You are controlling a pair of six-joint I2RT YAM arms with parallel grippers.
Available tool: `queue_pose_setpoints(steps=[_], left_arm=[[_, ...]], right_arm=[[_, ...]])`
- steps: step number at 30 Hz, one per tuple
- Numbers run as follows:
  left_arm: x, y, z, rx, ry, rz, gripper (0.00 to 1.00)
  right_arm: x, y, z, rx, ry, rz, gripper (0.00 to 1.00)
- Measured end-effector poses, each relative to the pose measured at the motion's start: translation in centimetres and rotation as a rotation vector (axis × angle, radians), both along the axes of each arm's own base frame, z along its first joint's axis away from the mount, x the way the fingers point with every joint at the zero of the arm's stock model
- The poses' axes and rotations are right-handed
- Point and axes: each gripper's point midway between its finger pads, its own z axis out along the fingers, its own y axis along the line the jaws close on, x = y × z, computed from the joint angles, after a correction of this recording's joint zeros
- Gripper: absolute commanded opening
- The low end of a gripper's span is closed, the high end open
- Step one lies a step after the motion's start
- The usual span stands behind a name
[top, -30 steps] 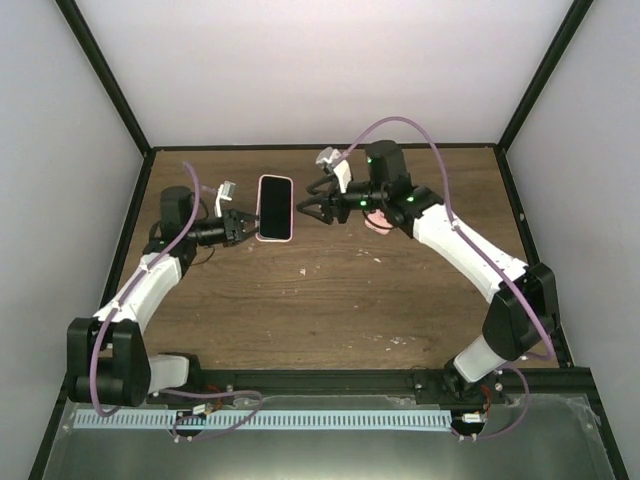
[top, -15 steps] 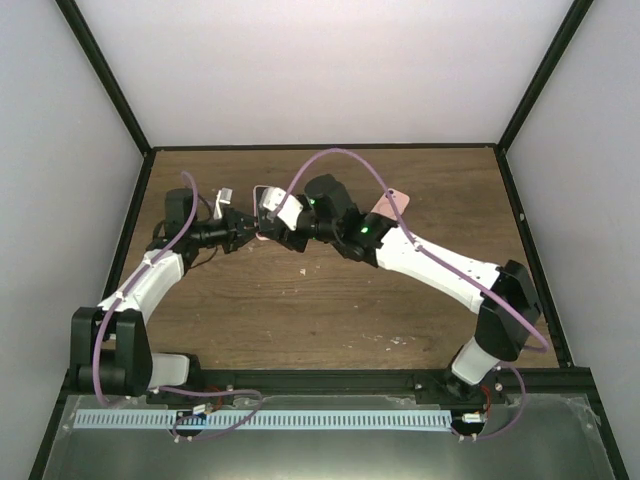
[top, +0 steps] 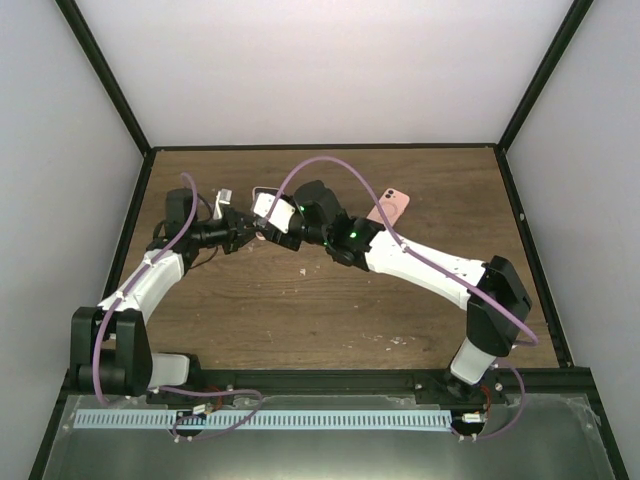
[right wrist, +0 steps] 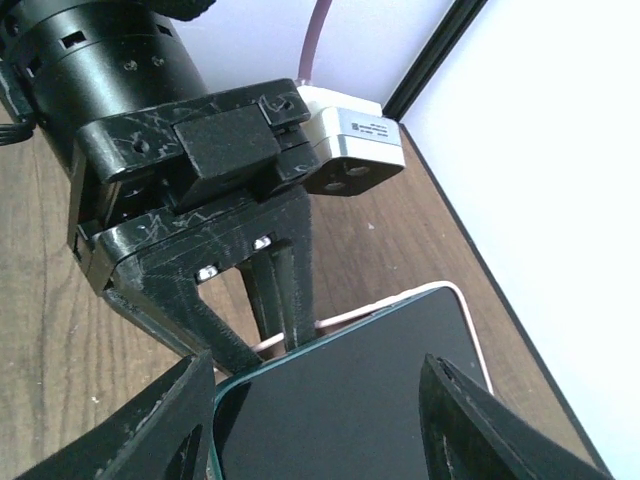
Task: Take the phone out of the phone case
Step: Remove the phone case from the phone.
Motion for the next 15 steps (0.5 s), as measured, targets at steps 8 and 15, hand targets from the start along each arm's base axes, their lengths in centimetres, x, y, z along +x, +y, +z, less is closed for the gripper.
queue_pose_setpoints(steps=[8, 15], left_arm=[[0.1, 0.2, -0.2, 0.005, 0.008, 0.012, 0.00], [0.2, 0.2, -0.2, 0.007, 0.008, 0.016, 0.00]], right_arm=[[0.3, -0.1, 0.0, -0.008, -0.032, -0.014, 0.54], [-0.7, 0.4, -0.4, 0.000, 0.001, 0.041, 0.54]])
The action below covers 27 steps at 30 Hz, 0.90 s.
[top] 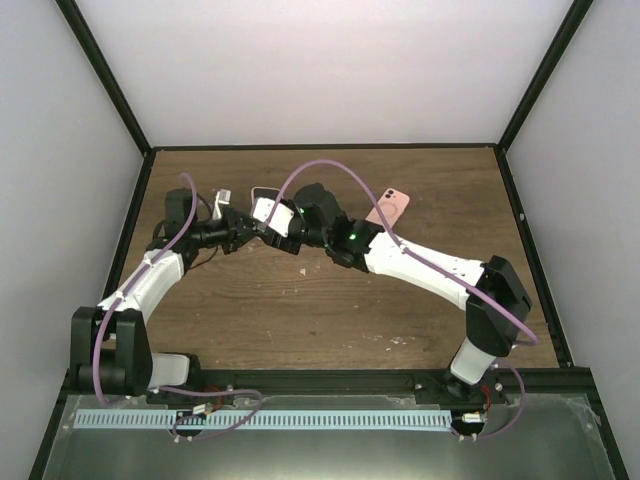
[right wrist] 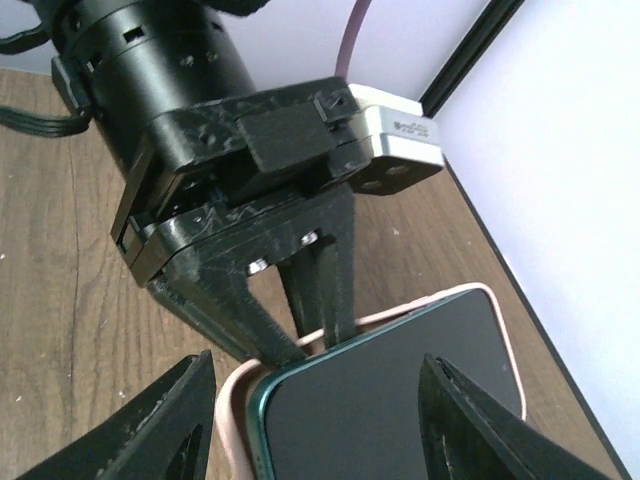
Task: Take the phone out of the phone case
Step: Remove the phone case from the phone.
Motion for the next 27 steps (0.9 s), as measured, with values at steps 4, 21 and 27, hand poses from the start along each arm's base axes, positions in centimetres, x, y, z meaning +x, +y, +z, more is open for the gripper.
queue_pose_setpoints(steps=[4, 21, 27], left_arm=[[0.0, 0.0, 0.0, 0.001, 0.000, 0.002, 0.00], [0.9, 0.5, -0.2, 0.008, -0.001, 0.044, 0.00], [1.4, 0.5, 0.0, 0.003, -0.012, 0.054, 0.00]], right_arm=[[-0.2, 0.0, -0.7, -0.014, 0.014, 0.007, 0.52], [2.4, -0.2, -2.3, -0.088, -0.260, -0.117, 0.37], [2.8, -0.3, -2.4, -0.109, -0.427, -0.130, 0.29]])
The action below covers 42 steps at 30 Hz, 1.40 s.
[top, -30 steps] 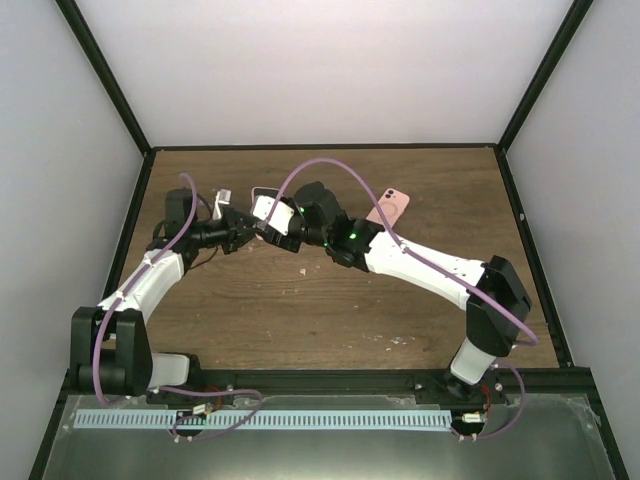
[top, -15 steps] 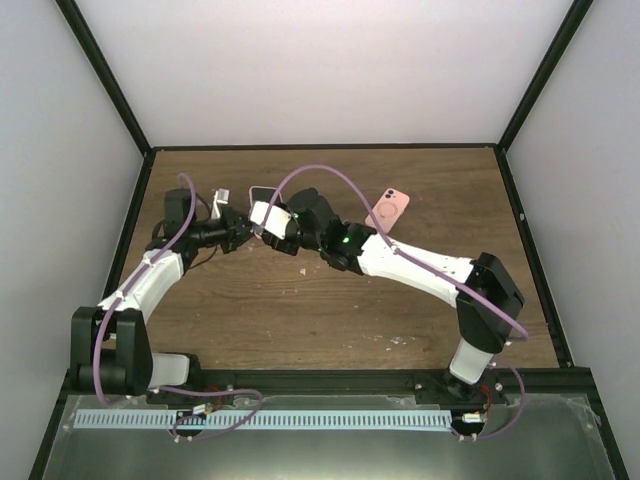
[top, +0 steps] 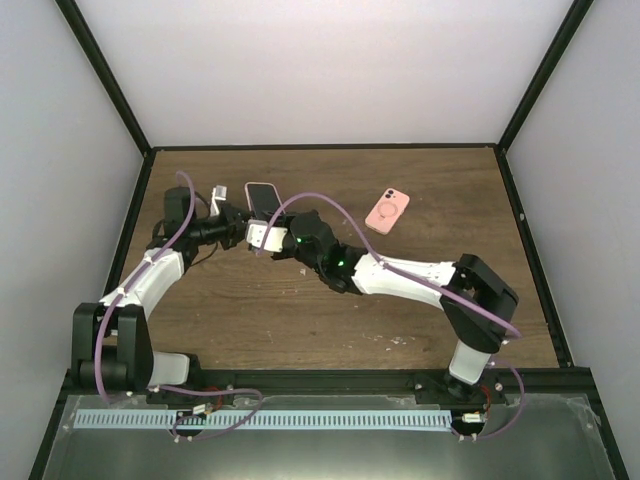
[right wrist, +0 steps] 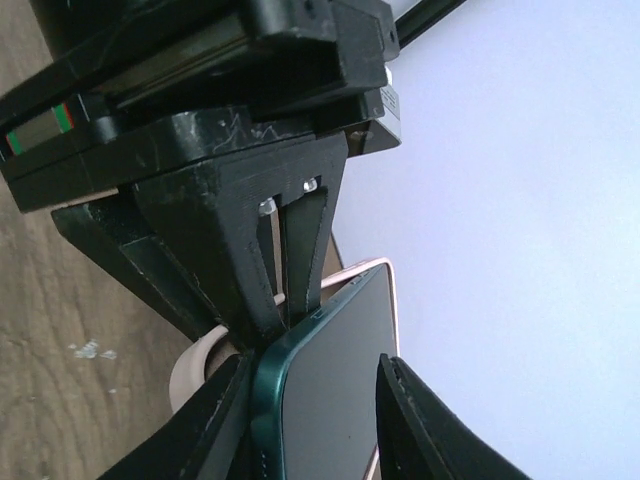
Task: Take the phone out of the phone case
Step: Remove the phone case from the phone.
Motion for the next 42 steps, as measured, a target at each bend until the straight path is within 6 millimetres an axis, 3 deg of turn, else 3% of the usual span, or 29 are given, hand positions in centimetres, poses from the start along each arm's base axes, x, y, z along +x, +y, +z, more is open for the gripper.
queue_pose_setpoints(steps=[15, 36, 39, 42], left_arm=[[0.9, 0.5, 0.3, 0.008, -0.028, 0.038, 0.00], [0.0, 0.3, -0.4, 0.025, 0.009, 0.003, 0.00], [0.0, 0.2, -0.1, 0.014, 0.000, -0.001, 0.00], [0.2, 0.2, 0.6, 0.010, -0.045, -0.003, 0.00]], right_arm=[[1.0, 0.5, -0.4, -0.040, -0.123, -0.016, 0.01], [0.4, -0.3, -0.2, 0.011, 0.096, -0.026, 0.01], [0.5, -0.3, 0.1, 0.013, 0.072, -0.024, 0.12], [0.5, -0.3, 0.1, 0.013, 0.015, -0.015, 0.15]])
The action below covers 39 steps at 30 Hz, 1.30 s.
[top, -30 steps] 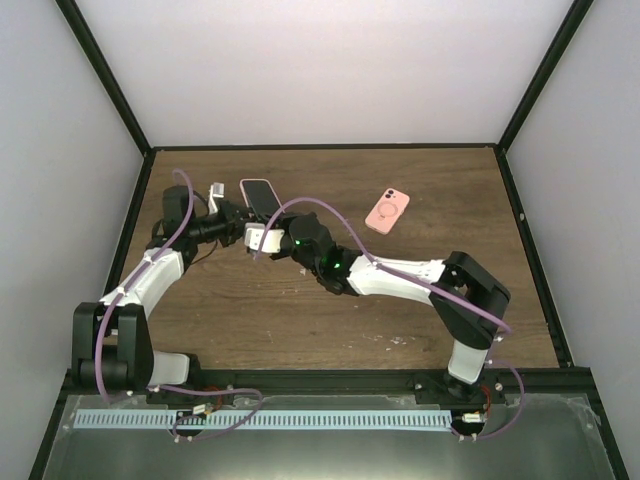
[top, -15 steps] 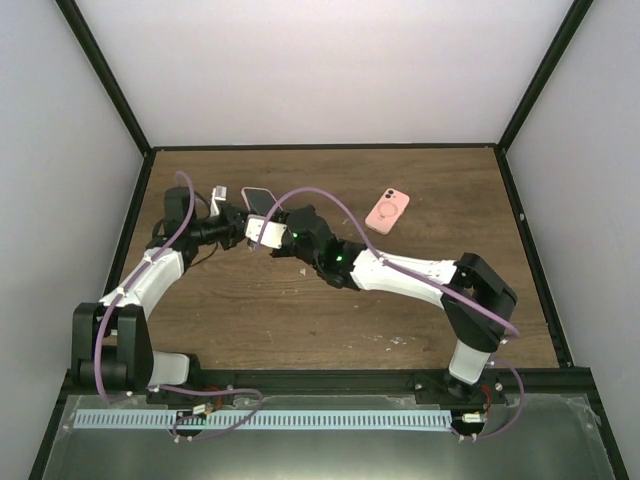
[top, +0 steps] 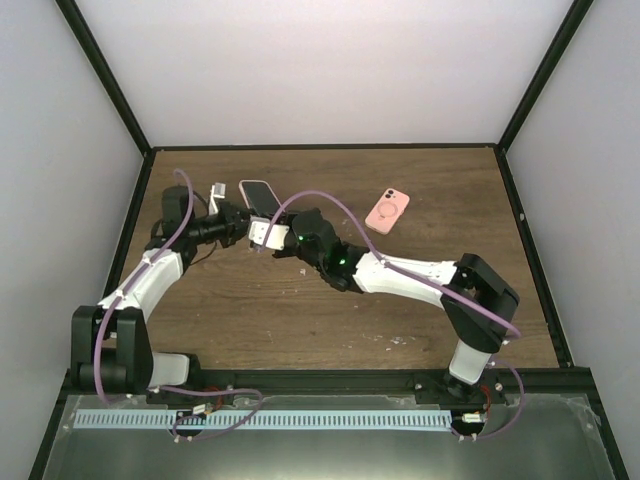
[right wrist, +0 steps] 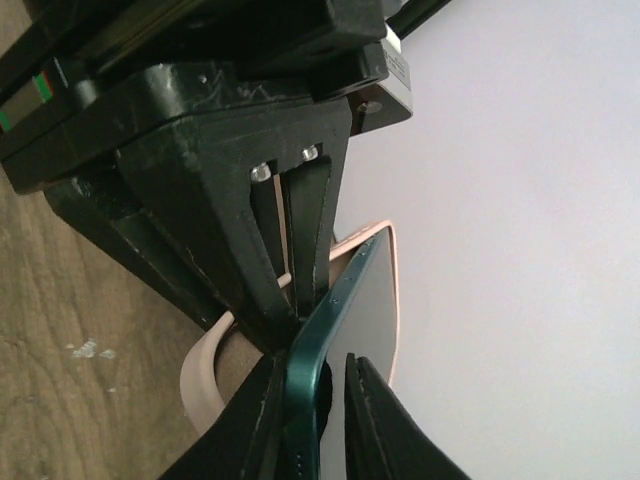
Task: Take the phone out of the phone case
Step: Remove the phone case from the phone.
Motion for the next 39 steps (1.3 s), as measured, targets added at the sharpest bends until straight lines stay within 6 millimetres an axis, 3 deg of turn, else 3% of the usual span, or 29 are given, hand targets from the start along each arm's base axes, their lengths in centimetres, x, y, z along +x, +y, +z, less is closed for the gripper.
queue_pose_setpoints(steps=[6, 9, 13, 19, 26, 30, 36, 39], left_arm=[[0.0, 0.3, 0.4, 0.006, -0.045, 0.016, 0.00], [0.2, 0.4, 0.5, 0.011, -0.061, 0.027, 0.00], [0.1, 0.5, 0.5, 0.008, -0.055, 0.034, 0.00], [-0.1, 0.7, -0.4, 0.036, -0.023, 0.043, 0.00], [0.4, 1.1, -0.3, 0.089, -0.048, 0.052, 0.00], [0.4, 1.8, -2.1, 0.175, -0.050, 0.069, 0.00], [0.4, 3.0, -4.3, 0.270, -0.024, 0.101, 0.00], [0.5, 3.1, -4.5, 0.290, -0.039, 0.097, 0.00]], right_arm=[[0.2, 0.3, 0.2, 0.008, -0.067, 0.007, 0.15], [0.4, 0.4, 0.3, 0.010, -0.082, 0.008, 0.02], [0.7, 0.1, 0.5, 0.015, -0.086, -0.004, 0.01], [0.6, 0.4, 0.1, 0.017, 0.026, -0.005, 0.01], [1.3, -0.1, 1.4, 0.050, 0.186, -0.030, 0.01], [2.6, -1.6, 3.4, 0.087, 0.212, -0.074, 0.01], [4.1, -4.1, 11.0, 0.256, 0.182, -0.139, 0.01], [4.2, -5.5, 13.1, 0.294, 0.157, -0.160, 0.01]])
